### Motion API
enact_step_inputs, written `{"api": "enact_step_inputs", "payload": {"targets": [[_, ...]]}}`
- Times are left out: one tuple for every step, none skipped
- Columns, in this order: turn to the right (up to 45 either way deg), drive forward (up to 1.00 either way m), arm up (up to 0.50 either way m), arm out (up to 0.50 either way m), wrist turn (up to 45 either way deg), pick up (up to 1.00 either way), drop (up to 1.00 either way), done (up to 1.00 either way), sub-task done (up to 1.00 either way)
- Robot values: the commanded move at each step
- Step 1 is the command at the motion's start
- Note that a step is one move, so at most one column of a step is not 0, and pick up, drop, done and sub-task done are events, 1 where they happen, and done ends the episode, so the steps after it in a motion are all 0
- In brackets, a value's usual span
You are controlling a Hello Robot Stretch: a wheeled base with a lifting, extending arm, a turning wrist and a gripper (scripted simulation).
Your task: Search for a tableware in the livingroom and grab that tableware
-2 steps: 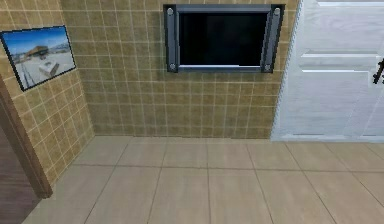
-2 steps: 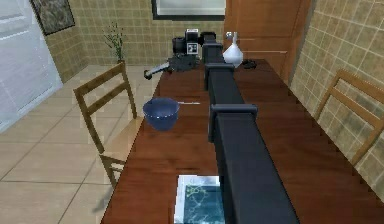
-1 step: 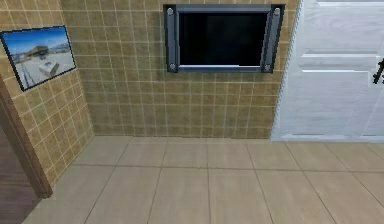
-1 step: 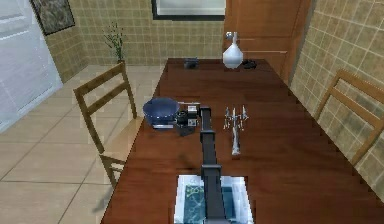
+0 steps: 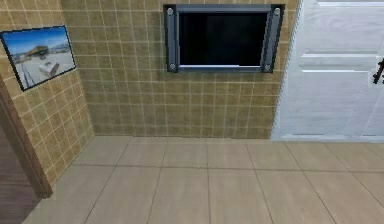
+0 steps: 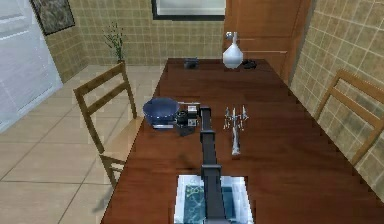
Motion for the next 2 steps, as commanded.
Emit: {"api": "enact_step_inputs", "payload": {"targets": [[0.0, 0.0, 0.1, 0.0, 0.0, 0.0, 0.0, 0.0, 0.0], [0.0, 0.0, 0.0, 0.0, 0.0, 0.0, 0.0, 1.0, 0.0]]}}
